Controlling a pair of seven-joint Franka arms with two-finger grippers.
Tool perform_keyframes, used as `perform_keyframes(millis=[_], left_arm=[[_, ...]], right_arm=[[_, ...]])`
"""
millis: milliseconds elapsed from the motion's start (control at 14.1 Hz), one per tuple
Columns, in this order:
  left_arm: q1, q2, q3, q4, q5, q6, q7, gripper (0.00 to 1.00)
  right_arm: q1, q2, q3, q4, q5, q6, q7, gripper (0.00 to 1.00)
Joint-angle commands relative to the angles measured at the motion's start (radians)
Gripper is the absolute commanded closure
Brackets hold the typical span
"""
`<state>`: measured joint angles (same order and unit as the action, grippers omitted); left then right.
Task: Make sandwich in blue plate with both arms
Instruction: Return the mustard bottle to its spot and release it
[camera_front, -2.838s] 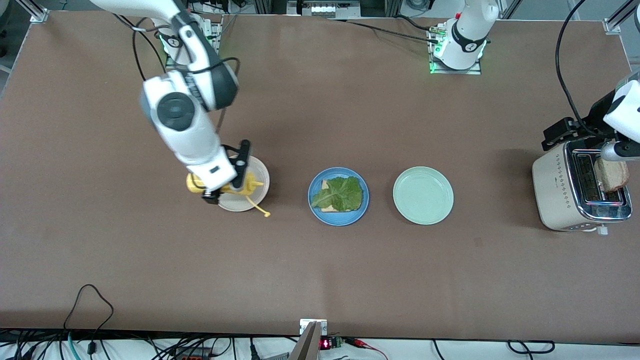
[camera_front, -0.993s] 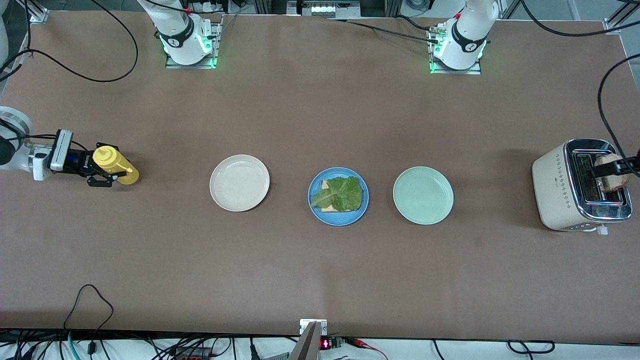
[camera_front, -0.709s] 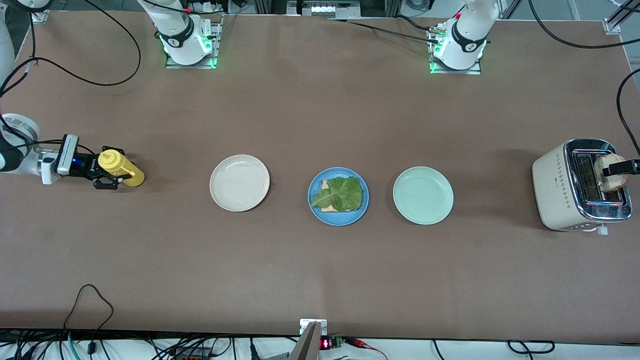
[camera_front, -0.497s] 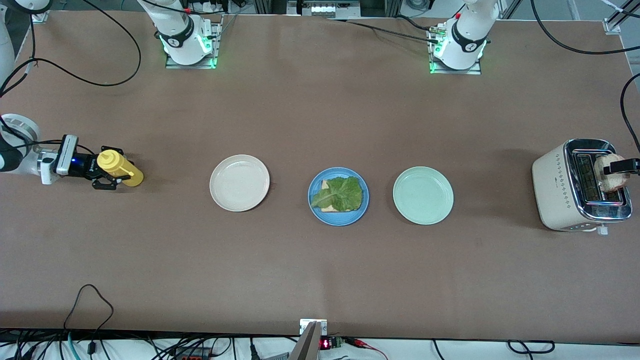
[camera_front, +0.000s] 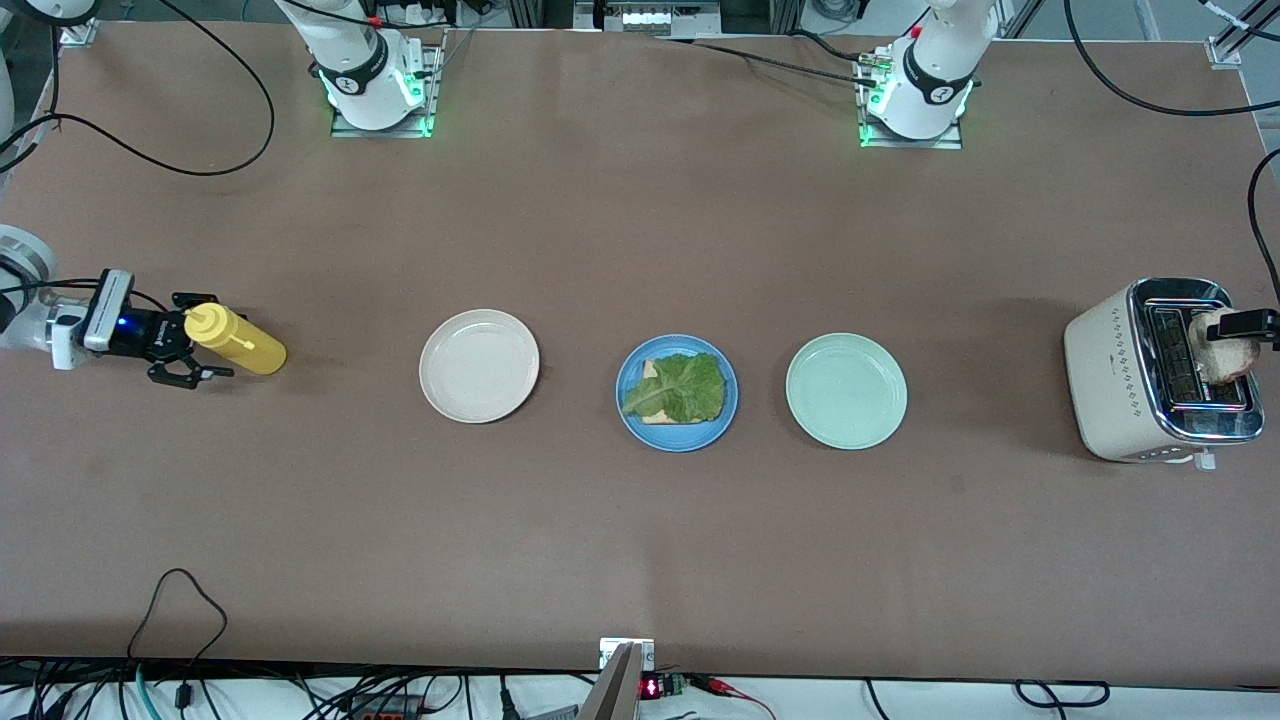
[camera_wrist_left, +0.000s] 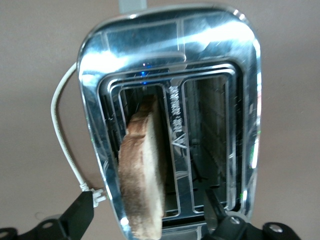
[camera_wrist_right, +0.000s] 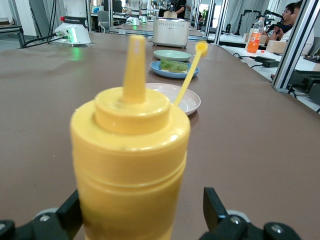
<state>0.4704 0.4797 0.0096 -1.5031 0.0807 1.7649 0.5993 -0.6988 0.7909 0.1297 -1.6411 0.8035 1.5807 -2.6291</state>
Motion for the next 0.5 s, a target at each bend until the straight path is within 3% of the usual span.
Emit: perform_keyframes(millis=[0, 71, 426], left_arm=[[0.008, 0.022, -0.011, 0.03, 0.027, -0.012, 0.028, 0.16], [0.008, 0.025, -0.011, 0.03, 0.027, -0.012, 0.027, 0.24], [0.008, 0.031, -0.011, 0.032, 0.025, -0.011, 0.028, 0.85]], right_arm=[[-0.018, -0.004, 0.011, 0.062, -0.027, -0.036, 0.011, 0.0], [-0.019, -0.007, 0.011, 0.084, -0.047, -0.048, 0.02, 0.0], [-0.05, -0.065, 0.001, 0.173, -0.13, -0.123, 0.109, 0.0]])
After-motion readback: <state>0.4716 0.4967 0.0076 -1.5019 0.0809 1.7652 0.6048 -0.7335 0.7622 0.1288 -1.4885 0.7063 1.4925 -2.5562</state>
